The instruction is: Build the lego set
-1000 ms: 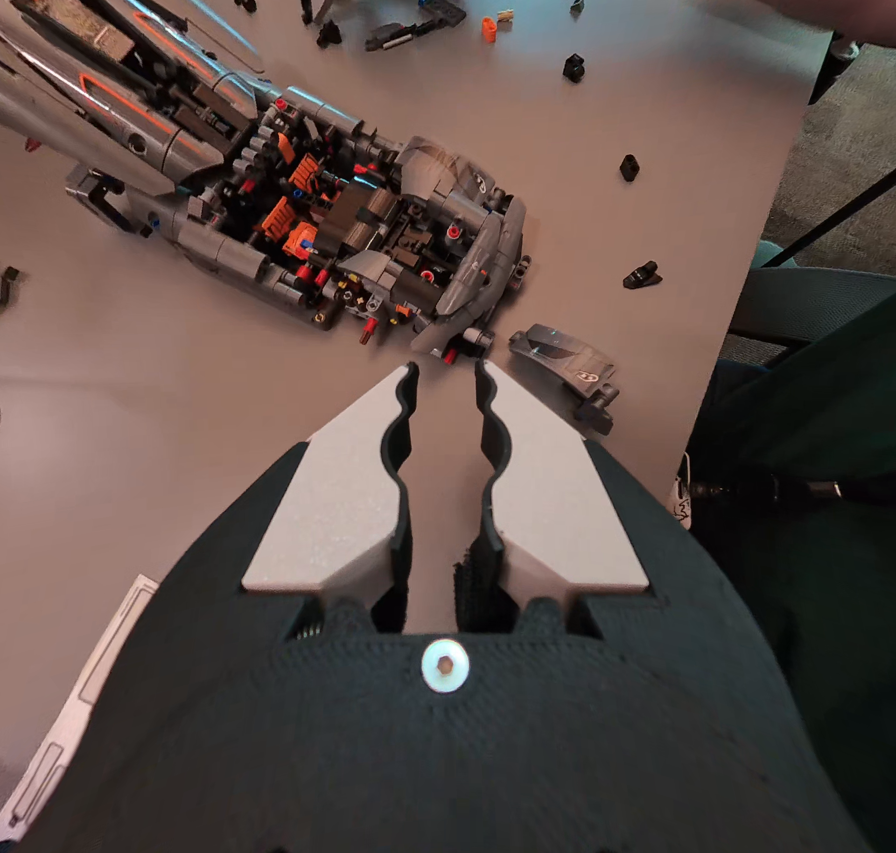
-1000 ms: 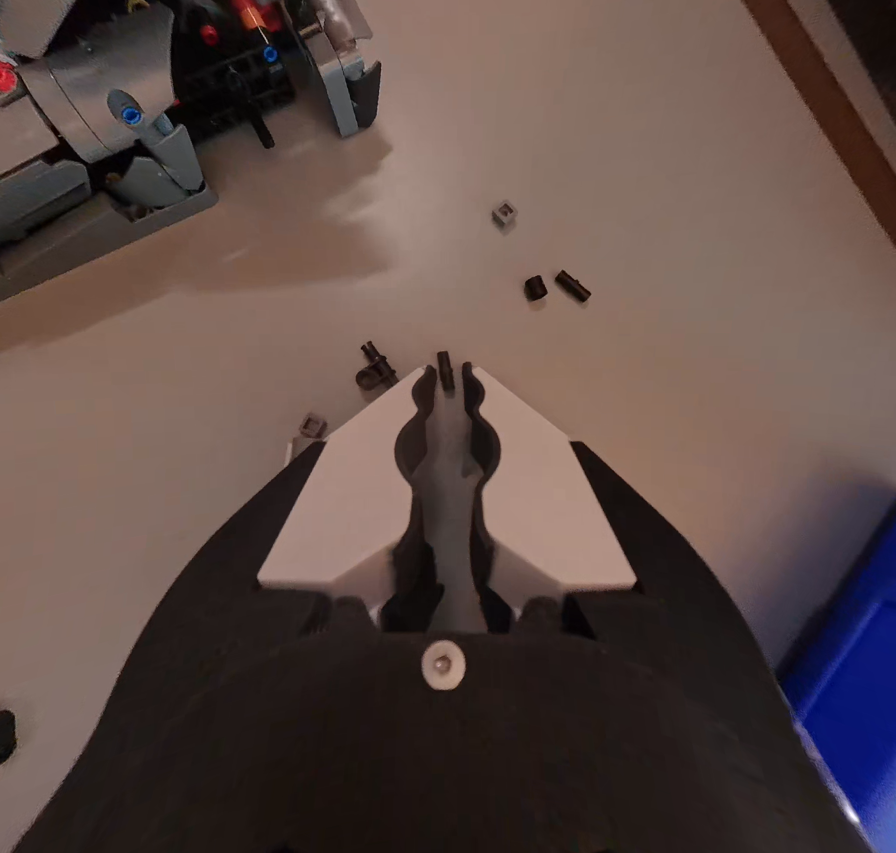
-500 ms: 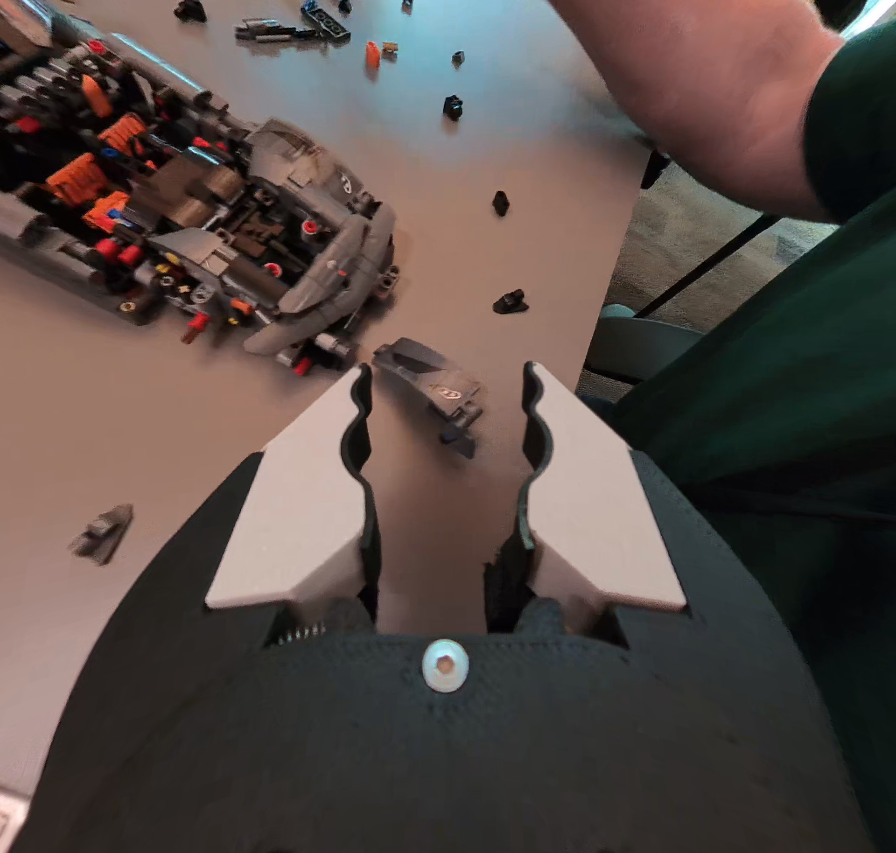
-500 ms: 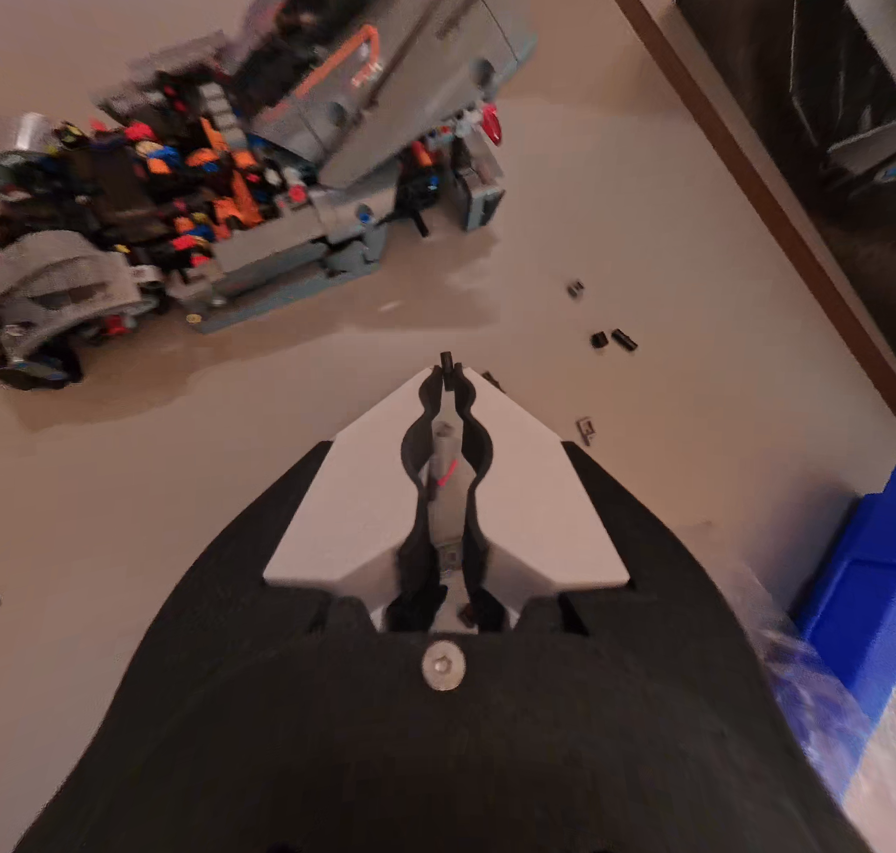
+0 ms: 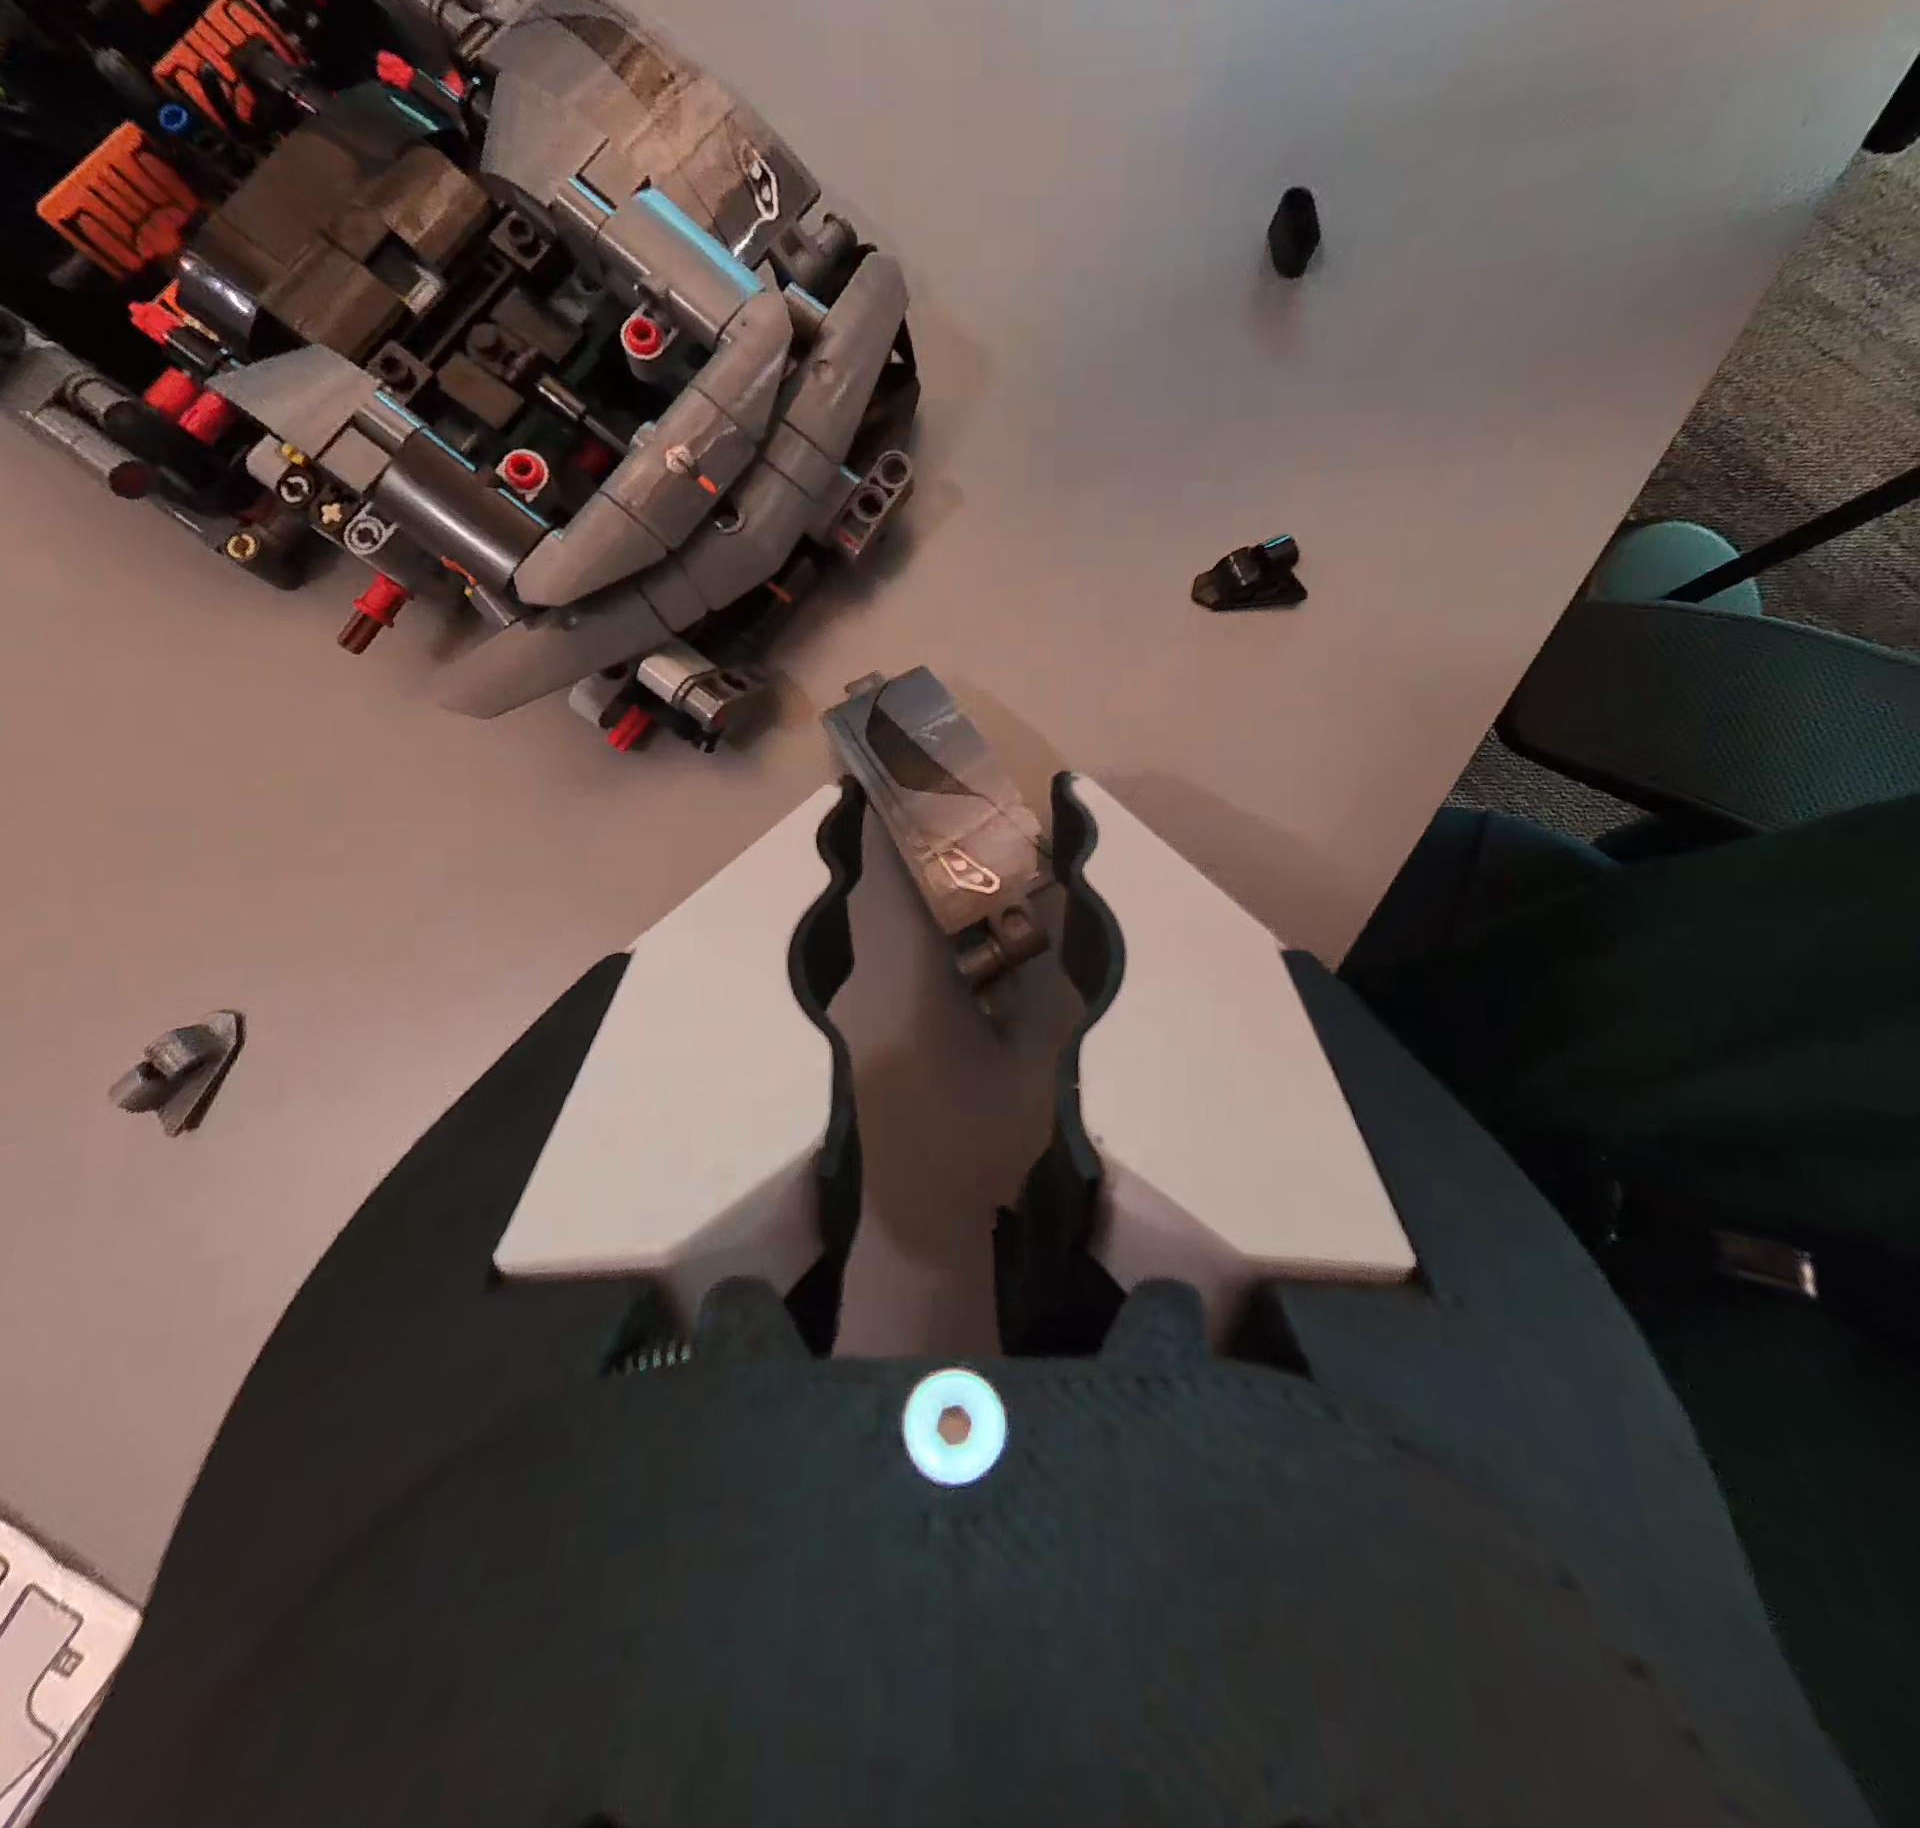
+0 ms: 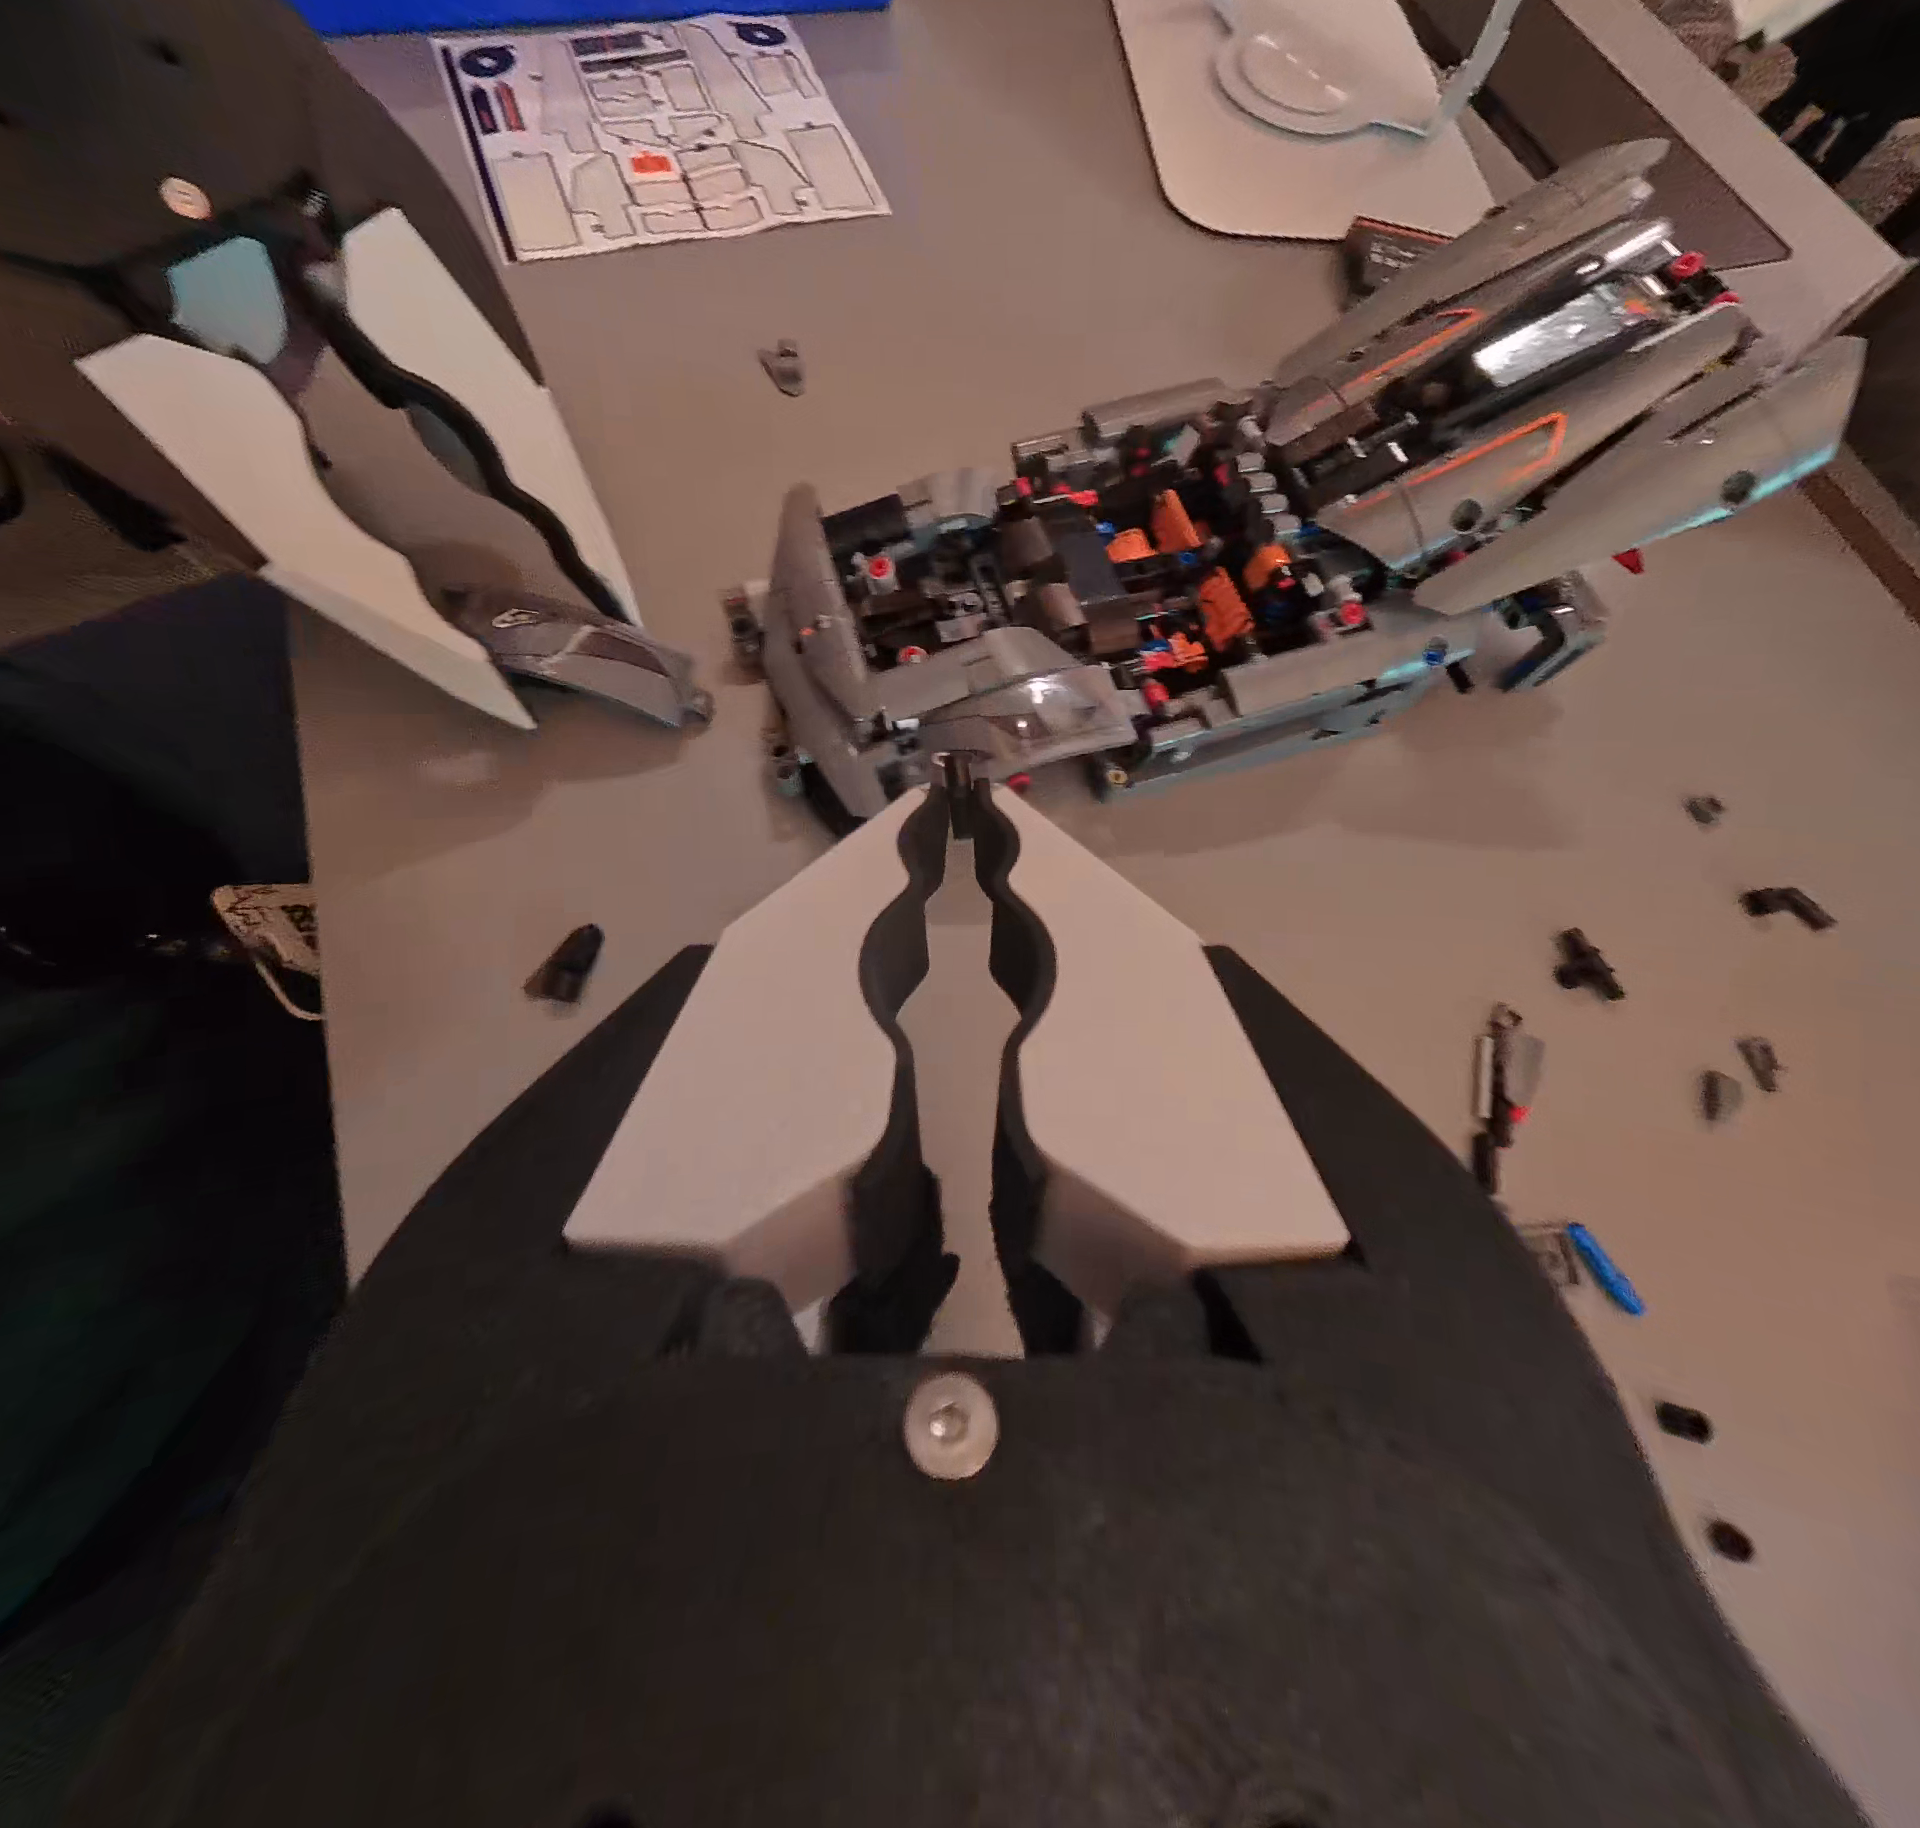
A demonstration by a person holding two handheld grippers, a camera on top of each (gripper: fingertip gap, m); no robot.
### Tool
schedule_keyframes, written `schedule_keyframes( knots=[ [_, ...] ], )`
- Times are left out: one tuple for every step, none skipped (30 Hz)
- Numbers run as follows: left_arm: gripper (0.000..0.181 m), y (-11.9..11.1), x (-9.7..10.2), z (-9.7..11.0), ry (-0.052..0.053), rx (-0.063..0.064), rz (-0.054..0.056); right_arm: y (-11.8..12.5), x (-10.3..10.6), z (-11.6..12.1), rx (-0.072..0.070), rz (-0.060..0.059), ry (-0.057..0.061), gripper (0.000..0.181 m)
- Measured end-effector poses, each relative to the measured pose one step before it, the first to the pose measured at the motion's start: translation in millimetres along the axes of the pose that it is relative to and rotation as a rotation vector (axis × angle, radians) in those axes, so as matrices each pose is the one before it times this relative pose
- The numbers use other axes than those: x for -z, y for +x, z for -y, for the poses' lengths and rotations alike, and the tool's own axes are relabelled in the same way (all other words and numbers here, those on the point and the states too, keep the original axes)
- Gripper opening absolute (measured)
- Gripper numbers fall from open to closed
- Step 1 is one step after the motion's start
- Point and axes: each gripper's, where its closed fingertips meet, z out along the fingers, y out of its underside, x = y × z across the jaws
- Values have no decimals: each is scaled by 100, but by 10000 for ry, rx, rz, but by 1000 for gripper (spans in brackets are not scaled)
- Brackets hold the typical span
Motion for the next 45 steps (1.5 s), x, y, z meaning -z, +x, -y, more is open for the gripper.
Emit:
schedule_keyframes(
  knots=[
    [34, 24, 7, 4, 51, 6, -2, -641, -37, 18, -33, 60, 94, 3],
    [33, 73, 18, -8, 49, -1, -51, -591, -51, 7, -6, 73, 93, 3],
    [31, 47, 65, 29, 76, -49, -27, -508, -70, -8, 15, 57, 71, 2],
    [30, -138, 188, 118, 167, 7, 41, -397, -72, -33, -7, 30, 54, 3],
    [29, 27, 270, 146, 219, 151, -212, -366, -85, -19, -14, 54, 56, 3],
    [28, 547, 309, 181, 250, 371, -709, -329, -67, 12, 5, 61, 55, 3],
    [28, 475, 344, 82, 192, 392, -728, -290, -52, 5, -2, 67, 39, 3],
    [28, -54, 290, -257, -25, 252, -399, -228, -69, -7, -15, 58, 33, 3],
    [28, -333, 143, -633, -259, 254, -291, -224, -90, 8, -18, 60, 37, 3],
    [27, -8, 188, -177, 38, 403, -600, -265, -126, -5, -15, 87, 24, 3],
    [27, -337, 248, -119, 58, 292, -293, -231, -148, 13, -3, 69, 30, 3],
    [26, -804, 234, -281, -76, -63, 237, -179, -181, -21, 5, 41, -1, 3],
    [24, -841, 126, -487, -210, -176, 370, -202, -212, -63, 7, 56, -28, 3],
    [28, -744, 14, -464, -203, 25, 270, -214, -217, -36, 2, 70, -15, 3],
    [34, -314, 23, -175, 13, 78, -30, -165, -225, -35, 8, 47, -18, 3],
    [35, 215, 70, 17, 143, 19, -355, -152, -217, -82, 15, 48, -50, 3],
    [36, -23, 154, -84, 52, 65, -190, -102, -200, -51, 13, 35, -43, 3],
    [38, -384, 325, 83, 140, -34, 120, -76, -178, 32, -1, 26, -2, 3],
    [38, -41, 400, 255, 250, -144, -19, -150, -173, 64, -3, 65, 9, 3],
    [37, 191, 428, 313, 246, -9, -152, -134, -166, 64, -7, 53, -11, 3],
    [36, -79, 532, 484, 284, -55, 80, -140, -161, 145, 5, 43, 26, 3],
    [34, -34, 573, 627, 339, -294, 186, -237, -160, 221, -13, 105, 56, 3],
    [33, 215, 444, 522, 180, -443, 131, -327, -177, 284, -57, 177, 100, 3],
    [30, 212, 302, 617, 182, -514, 220, -377, -199, 375, -128, 242, 143, 3],
    [27, 309, 142, 745, 242, -590, 209, -364, -223, 445, -171, 276, 196, 3],
    [26, 461, -14, 806, 266, -662, 158, -466, -254, 499, -178, 360, 249, 3],
    [26, 361, -110, 818, 254, -741, 251, -428, -248, 501, -226, 374, 274, 3],
    [24, 110, -126, 815, 255, -854, 445, -356, -261, 383, -252, 360, 207, 3],
    [23, 429, -212, 520, 62, -964, 246, -268, -222, 254, -218, 327, 137, 3],
    [23, 245, -245, 385, -56, -870, 330, -118, -155, 217, -210, 258, 116, 3],
    [23, 113, -205, 471, 6, -802, 390, -124, -124, 147, -234, 290, 71, 3],
    [23, 571, -258, 415, 1, -795, 60, -192, -92, 167, -198, 324, 89, 3],
    [23, 115, -212, 327, -45, -735, 314, -76, -63, 130, -160, 215, 66, 3],
    [23, -117, -184, 248, -51, -702, 417, -57, -92, -21, -152, 192, -39, 3],
    [23, -10, -182, 109, -90, -621, 298, -108, -115, -87, -147, 217, -86, 3],
    [22, -183, -104, 240, 53, -432, 347, -121, -113, -58, -115, 204, -68, 3],
    [20, -46, -92, 149, 31, -306, 182, -95, -133, -79, -97, 151, -95, 3],
    [18, 100, -128, 61, -10, -263, 64, -96, -153, -165, -84, 132, -159, 3],
    [15, 150, -98, -64, -73, -291, 27, -74, -150, -71, -38, 95, -115, 3],
    [12, 47, -35, 32, 1, -309, 104, -2, -115, -44, -64, 48, -101, 3],
    [6, 211, -60, -102, -87, -247, -28, 77, -34, 34, -81, 19, -52, 3],
    [6, -17, -8, -14, -35, -170, 104, 29, 4, 2, -80, 72, -69, 3],
    [6, -74, 31, 23, -1, -167, 132, -29, 18, 70, -72, 95, -10, 3],
    [5, 0, 13, -29, -23, -67, 31, -5, 15, 27, -74, 69, -26, 3],
    [5, -162, 54, -21, -8, 56, 101, -6, -3, 119, -69, 55, 40, 3]
  ],
)
